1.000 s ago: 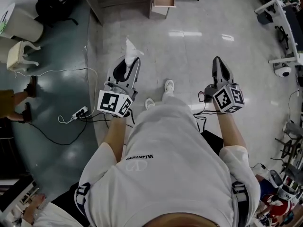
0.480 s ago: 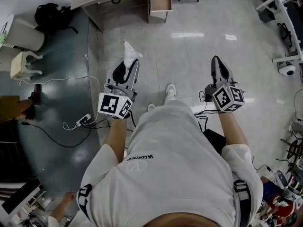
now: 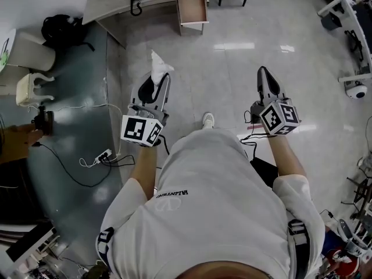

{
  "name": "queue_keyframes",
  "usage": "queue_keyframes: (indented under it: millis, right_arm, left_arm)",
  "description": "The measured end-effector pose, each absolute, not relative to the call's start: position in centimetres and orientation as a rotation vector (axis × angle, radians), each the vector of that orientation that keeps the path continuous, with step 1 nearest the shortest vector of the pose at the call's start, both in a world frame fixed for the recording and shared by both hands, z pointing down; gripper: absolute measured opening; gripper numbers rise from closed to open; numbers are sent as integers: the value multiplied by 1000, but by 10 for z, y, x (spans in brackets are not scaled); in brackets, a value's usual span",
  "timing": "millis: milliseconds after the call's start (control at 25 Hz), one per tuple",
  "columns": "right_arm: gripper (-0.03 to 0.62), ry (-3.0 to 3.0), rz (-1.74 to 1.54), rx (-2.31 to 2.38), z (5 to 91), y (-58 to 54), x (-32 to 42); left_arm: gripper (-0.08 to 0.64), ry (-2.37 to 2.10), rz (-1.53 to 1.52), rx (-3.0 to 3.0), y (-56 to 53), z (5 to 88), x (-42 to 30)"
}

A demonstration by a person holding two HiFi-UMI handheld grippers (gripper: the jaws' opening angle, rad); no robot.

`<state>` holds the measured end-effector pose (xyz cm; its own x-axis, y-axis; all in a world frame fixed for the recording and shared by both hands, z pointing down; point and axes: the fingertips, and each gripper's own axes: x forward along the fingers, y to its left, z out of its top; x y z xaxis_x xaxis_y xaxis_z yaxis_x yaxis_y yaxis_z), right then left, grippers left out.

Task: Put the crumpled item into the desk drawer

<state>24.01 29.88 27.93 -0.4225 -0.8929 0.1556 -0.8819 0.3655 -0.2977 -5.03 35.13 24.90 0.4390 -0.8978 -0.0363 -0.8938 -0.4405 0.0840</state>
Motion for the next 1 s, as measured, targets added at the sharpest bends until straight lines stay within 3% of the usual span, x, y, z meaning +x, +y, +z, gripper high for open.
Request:
queue_keyframes:
  millis: [1000]
  right_arm:
    - [-2, 2618, -569, -1605, 298, 195, 293]
  left_arm:
    - [112, -1728, -89, 2549, 255, 258, 2]
